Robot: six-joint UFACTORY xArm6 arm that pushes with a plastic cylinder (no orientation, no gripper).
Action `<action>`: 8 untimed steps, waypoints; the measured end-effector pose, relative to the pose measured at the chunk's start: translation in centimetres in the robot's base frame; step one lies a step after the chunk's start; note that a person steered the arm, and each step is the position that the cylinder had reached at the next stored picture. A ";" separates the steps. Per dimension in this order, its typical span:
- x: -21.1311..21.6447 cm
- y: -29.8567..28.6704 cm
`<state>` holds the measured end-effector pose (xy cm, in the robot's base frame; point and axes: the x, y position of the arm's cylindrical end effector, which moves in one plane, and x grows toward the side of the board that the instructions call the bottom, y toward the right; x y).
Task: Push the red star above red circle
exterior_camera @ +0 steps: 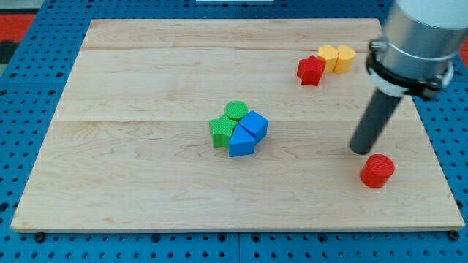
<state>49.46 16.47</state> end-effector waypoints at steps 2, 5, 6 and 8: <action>-7.2 -12.8; -19.3 -7.0; -18.7 -3.3; -15.0 1.5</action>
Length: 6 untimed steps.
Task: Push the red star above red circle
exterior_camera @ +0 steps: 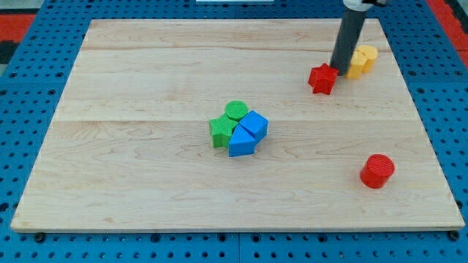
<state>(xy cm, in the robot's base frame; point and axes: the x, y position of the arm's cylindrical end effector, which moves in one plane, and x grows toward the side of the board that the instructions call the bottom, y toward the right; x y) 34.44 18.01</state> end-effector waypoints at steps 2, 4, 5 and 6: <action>-2.6 -7.0; 3.6 -4.5; 6.5 -3.5; 6.4 -4.2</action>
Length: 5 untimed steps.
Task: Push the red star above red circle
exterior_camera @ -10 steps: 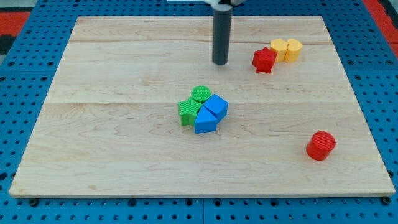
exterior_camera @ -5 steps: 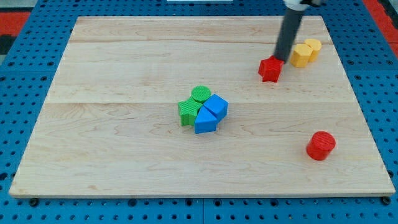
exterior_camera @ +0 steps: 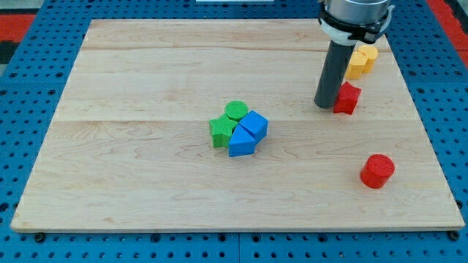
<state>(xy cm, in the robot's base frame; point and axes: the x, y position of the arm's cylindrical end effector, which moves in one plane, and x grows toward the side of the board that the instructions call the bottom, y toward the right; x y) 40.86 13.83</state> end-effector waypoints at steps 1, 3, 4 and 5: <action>-2.8 -1.0; -4.0 1.5; -0.5 1.9; 1.7 2.9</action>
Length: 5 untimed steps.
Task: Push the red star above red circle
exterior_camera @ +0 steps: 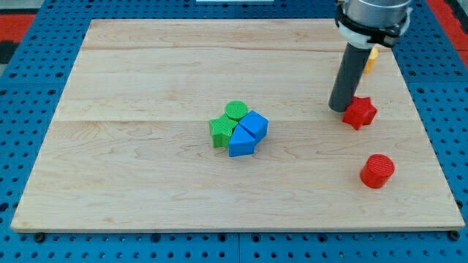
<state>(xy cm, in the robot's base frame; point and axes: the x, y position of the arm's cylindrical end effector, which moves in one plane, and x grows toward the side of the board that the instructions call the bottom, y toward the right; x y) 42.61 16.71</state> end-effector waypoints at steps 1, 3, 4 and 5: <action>-0.8 0.0; -1.8 0.5; -1.6 1.7; -2.1 2.7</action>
<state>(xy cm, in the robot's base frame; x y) 40.54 19.40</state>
